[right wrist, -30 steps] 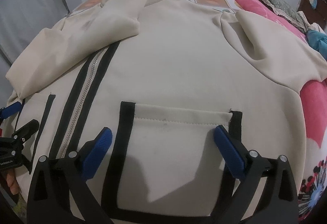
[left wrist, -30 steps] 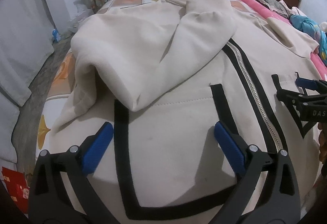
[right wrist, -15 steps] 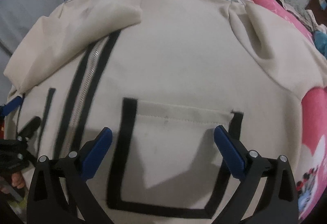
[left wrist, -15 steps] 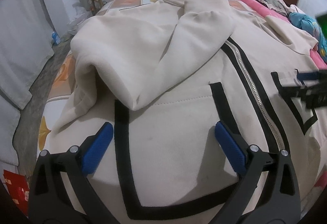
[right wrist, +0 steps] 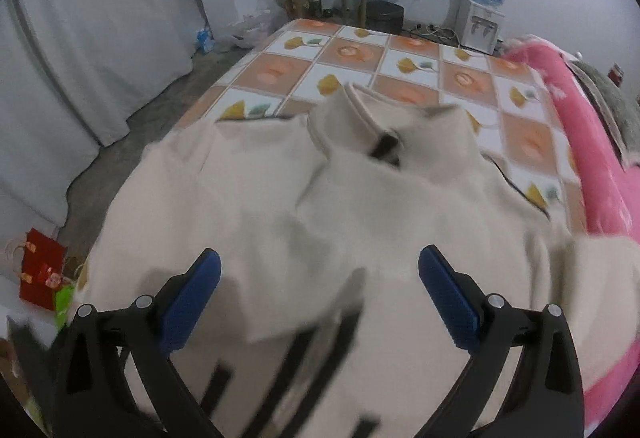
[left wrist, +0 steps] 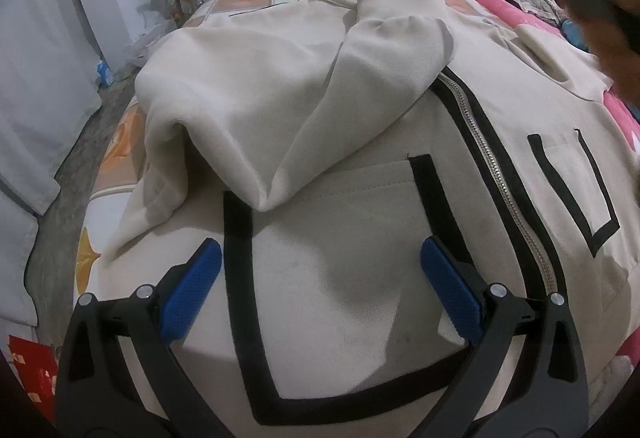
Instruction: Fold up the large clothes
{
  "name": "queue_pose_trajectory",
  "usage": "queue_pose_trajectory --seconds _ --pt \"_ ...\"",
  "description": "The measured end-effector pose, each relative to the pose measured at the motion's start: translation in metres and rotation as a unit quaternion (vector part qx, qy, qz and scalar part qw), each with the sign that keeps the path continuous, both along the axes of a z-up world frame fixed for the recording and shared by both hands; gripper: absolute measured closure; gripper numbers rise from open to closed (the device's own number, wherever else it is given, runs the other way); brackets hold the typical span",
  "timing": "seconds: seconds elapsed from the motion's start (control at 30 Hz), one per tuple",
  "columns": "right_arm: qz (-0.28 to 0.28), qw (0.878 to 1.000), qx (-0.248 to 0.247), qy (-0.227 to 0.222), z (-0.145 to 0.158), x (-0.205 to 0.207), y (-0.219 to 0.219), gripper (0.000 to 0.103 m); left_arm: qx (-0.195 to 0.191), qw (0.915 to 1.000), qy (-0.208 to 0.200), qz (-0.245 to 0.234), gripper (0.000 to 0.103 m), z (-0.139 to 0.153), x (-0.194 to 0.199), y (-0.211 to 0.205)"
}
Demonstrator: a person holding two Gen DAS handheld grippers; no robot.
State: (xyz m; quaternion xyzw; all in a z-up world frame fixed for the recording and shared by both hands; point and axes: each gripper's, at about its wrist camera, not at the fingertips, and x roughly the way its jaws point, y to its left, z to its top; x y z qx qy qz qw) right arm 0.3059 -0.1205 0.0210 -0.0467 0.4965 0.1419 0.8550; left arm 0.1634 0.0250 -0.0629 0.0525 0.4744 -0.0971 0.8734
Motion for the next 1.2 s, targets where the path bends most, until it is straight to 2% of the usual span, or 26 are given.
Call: queue_pose_trajectory --seconds 0.13,0.23,0.27,0.3,0.37,0.4,0.43,0.47,0.5,0.67,0.77,0.83,0.9,1.03,1.2 --pt "0.004 0.999 -0.032 0.011 -0.025 0.045 0.021 0.011 0.000 1.0000 0.002 0.001 0.006 0.000 0.001 0.000" --pt "0.003 0.997 -0.065 0.030 -0.047 0.063 0.030 0.019 0.000 1.0000 0.003 0.002 0.006 0.000 0.002 0.000" --pt "0.002 0.996 -0.077 0.037 -0.055 0.068 0.032 0.024 0.000 1.0000 0.003 0.003 0.006 0.000 0.002 0.000" --pt "0.002 0.996 -0.084 0.040 -0.061 0.070 0.032 0.033 0.000 1.0000 0.003 0.003 0.006 -0.001 0.002 0.000" --pt "0.008 0.995 -0.089 0.043 -0.069 0.072 0.031 0.045 0.000 1.0000 0.003 0.003 0.006 -0.001 0.003 0.000" --pt "0.009 0.996 -0.082 0.042 -0.069 0.072 0.030 0.062 0.000 1.0000 0.004 0.003 0.006 -0.001 0.003 0.000" --pt "0.006 0.996 -0.079 0.042 -0.068 0.070 0.028 0.065 0.001 1.0000 0.004 0.003 0.006 -0.001 0.003 0.000" --pt "0.006 0.997 -0.070 0.042 -0.065 0.069 0.026 0.080 0.000 1.0000 0.004 0.003 0.006 -0.001 0.003 0.000" --pt "0.008 0.997 -0.058 0.045 -0.062 0.068 0.023 0.088 0.000 1.0000 0.005 0.003 0.006 -0.001 0.004 0.000" --pt "0.010 1.000 0.011 0.009 -0.020 0.046 -0.001 0.091 0.000 1.0000 0.005 0.008 0.006 -0.001 0.005 0.000" --pt "0.010 0.996 0.089 -0.023 0.011 0.011 -0.035 0.091 -0.001 0.9999 0.002 0.012 0.006 -0.001 0.005 0.000" --pt "0.009 0.992 0.117 -0.038 0.020 -0.014 -0.055 0.091 -0.002 0.9999 0.000 0.012 0.006 -0.002 0.005 0.001" --pt "0.006 0.990 0.138 -0.039 0.017 -0.038 -0.077 0.091 -0.002 0.9999 -0.002 0.011 0.006 -0.002 0.004 0.001" --pt "-0.026 0.985 0.171 0.001 -0.020 -0.085 -0.122 0.088 -0.001 0.9999 -0.003 0.010 0.006 -0.002 0.002 0.001" --pt "-0.084 0.980 0.168 0.067 -0.063 -0.125 -0.161 0.070 -0.002 0.9999 -0.006 0.012 0.006 -0.001 0.001 0.002"
